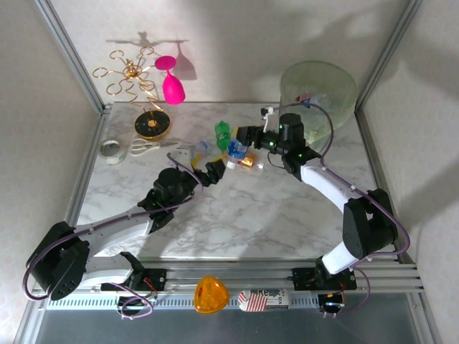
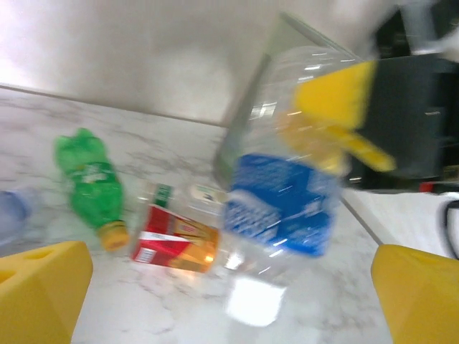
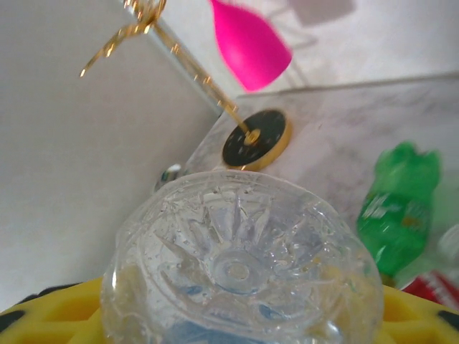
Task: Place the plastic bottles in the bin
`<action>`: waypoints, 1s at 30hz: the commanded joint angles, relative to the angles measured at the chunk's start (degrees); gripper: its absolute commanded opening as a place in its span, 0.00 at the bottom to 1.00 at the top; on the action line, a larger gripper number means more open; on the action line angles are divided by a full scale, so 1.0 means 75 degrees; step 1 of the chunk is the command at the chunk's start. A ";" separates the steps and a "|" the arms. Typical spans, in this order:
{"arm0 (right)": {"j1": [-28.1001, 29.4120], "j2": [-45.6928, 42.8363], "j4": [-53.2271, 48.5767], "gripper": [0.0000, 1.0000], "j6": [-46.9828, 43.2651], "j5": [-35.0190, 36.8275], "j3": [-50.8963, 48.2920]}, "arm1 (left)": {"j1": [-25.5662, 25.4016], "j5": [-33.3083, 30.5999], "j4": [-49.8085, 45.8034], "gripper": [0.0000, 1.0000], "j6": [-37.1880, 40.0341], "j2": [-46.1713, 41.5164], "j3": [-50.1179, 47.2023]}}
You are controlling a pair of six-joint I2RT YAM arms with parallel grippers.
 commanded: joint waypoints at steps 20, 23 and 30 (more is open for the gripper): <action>-0.2971 0.0187 0.1812 0.52 0.0258 0.2872 0.2346 | 0.1496 0.0262 -0.0172 1.00 -0.2090 0.0953 -0.0595; -0.3024 0.0262 0.1831 0.52 0.0088 0.3256 0.2222 | 0.1496 0.0334 -0.0113 1.00 -0.2149 0.1029 -0.0588; -0.3033 0.0871 0.1110 0.57 -0.0311 0.3262 0.2729 | 0.1496 0.0287 -0.0074 1.00 -0.2197 0.1000 -0.0562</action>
